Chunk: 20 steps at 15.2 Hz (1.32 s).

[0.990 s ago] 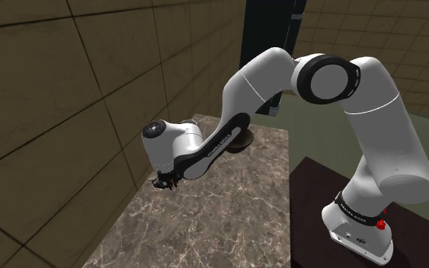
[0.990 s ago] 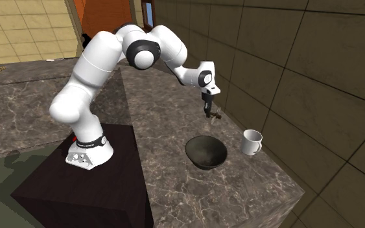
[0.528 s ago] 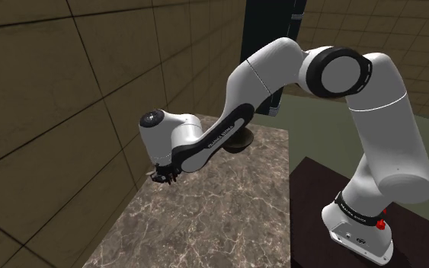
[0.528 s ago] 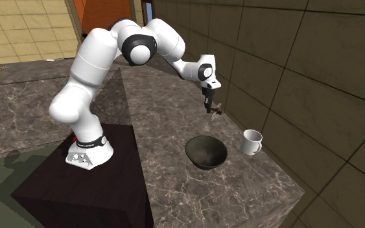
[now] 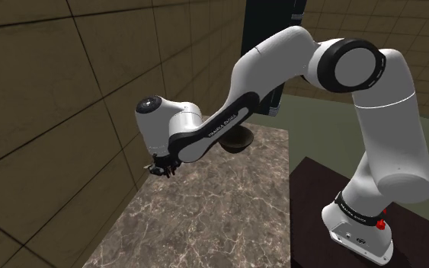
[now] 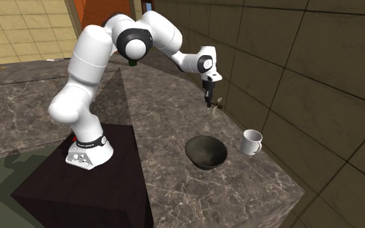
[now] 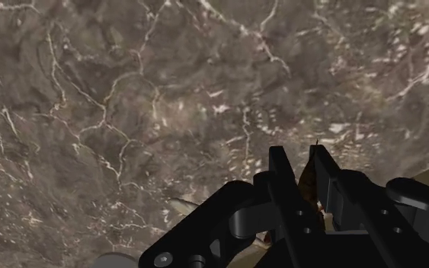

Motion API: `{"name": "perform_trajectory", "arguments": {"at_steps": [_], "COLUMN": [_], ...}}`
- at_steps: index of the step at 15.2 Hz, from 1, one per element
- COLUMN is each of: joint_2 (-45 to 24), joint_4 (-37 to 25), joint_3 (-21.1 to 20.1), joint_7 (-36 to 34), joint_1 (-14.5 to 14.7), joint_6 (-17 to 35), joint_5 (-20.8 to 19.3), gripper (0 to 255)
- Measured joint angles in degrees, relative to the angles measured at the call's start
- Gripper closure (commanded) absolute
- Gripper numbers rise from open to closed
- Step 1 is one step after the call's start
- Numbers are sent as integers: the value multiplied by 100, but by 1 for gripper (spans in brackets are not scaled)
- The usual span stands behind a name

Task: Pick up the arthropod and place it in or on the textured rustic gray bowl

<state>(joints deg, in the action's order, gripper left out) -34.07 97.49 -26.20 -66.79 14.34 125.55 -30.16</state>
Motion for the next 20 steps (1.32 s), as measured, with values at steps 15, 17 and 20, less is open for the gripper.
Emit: {"name": "perform_trajectory", "arguments": {"at_steps": [15, 17, 20], "joint_2": [583, 774, 1195], "joint_4": [-267, -2, 620], "joint_3": [-232, -244, -245], "joint_7": [361, 472, 743], "joint_1": [-142, -304, -674], "joint_6": [-762, -649, -346], "joint_5": [404, 468, 614], "gripper": [255, 255, 255]}}
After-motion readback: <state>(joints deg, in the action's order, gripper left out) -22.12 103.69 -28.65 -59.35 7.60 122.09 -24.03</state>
